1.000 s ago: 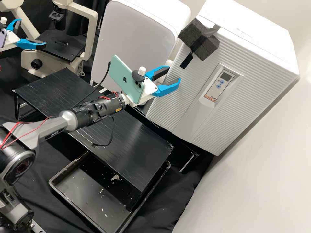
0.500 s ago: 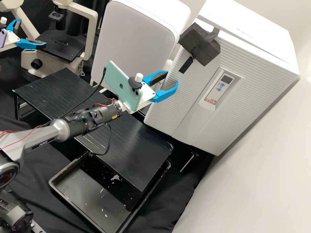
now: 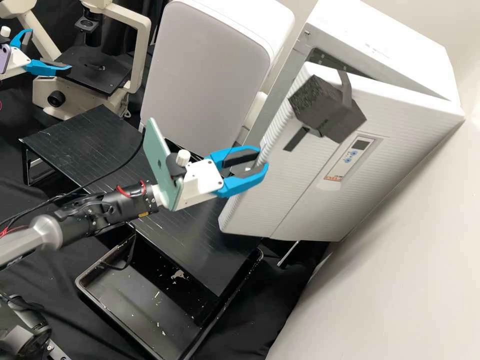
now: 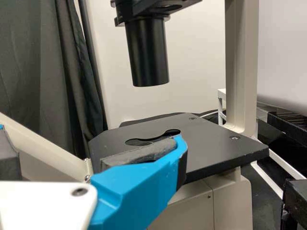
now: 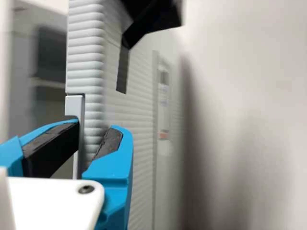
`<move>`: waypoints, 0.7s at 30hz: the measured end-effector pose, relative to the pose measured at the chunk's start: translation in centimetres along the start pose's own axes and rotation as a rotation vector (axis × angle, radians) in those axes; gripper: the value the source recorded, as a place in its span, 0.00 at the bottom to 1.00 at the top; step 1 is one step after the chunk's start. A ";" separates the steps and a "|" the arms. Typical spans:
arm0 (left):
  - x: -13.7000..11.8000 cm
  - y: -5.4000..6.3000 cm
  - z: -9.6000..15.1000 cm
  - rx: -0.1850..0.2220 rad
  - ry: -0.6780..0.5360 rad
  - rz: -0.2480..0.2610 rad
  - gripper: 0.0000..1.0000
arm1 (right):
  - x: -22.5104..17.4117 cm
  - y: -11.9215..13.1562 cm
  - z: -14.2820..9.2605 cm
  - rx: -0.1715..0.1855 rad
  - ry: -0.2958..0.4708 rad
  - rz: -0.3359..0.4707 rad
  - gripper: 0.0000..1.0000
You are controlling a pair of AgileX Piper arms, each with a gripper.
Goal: Open the incubator door
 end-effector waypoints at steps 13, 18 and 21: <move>0.0 0.0 0.0 0.000 0.000 0.000 1.00 | -2.5 1.9 0.8 0.045 -0.004 0.108 0.00; 0.0 0.0 0.0 0.000 0.000 0.000 1.00 | -2.3 1.0 0.0 0.107 0.117 0.018 1.00; 0.0 0.0 0.0 0.000 0.000 0.000 1.00 | -2.1 -0.2 -0.5 0.121 0.200 -0.071 1.00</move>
